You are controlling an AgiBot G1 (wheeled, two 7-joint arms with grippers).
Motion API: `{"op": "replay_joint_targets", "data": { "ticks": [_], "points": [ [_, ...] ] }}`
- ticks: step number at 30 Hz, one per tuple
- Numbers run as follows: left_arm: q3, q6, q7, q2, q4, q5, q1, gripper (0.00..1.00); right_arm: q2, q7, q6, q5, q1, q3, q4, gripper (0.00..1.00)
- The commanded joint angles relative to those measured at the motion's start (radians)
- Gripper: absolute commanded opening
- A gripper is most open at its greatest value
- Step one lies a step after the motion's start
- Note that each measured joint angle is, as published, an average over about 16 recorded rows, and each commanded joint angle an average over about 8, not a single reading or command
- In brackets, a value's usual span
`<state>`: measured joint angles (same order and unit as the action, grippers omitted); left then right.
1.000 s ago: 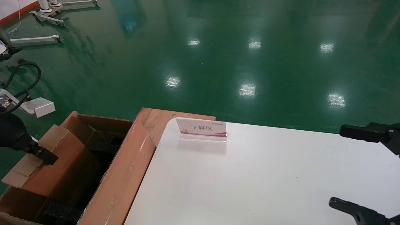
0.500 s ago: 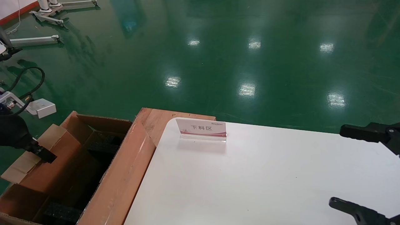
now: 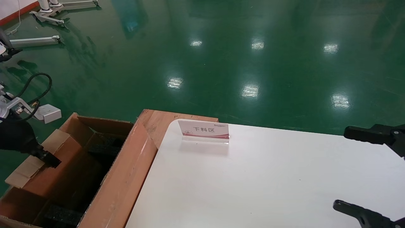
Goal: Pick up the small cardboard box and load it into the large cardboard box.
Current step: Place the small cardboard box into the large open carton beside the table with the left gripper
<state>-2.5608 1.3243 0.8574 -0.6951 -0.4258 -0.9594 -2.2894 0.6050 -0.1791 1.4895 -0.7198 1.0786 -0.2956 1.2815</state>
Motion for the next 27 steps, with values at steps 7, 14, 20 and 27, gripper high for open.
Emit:
{"op": "replay_joint_targets", "data": {
  "ticks": [7,14,20,27],
  "points": [
    [0.003,0.004,-0.005,-0.014,0.058,0.014,0.062,0.00,0.000,0.000,0.000,0.000,0.000,0.000,0.000,1.00],
    [0.013,0.007,-0.015,-0.021,0.112,0.036,0.119,0.00,0.000,0.000,0.000,0.001,0.000,-0.001,0.000,1.00],
    [0.023,0.014,-0.021,-0.027,0.147,0.056,0.154,0.50,0.000,0.001,-0.001,0.001,0.000,-0.001,0.000,1.00],
    [0.027,0.016,-0.022,-0.028,0.156,0.063,0.163,1.00,0.000,0.001,-0.001,0.001,0.000,-0.002,0.000,1.00]
  ]
}}
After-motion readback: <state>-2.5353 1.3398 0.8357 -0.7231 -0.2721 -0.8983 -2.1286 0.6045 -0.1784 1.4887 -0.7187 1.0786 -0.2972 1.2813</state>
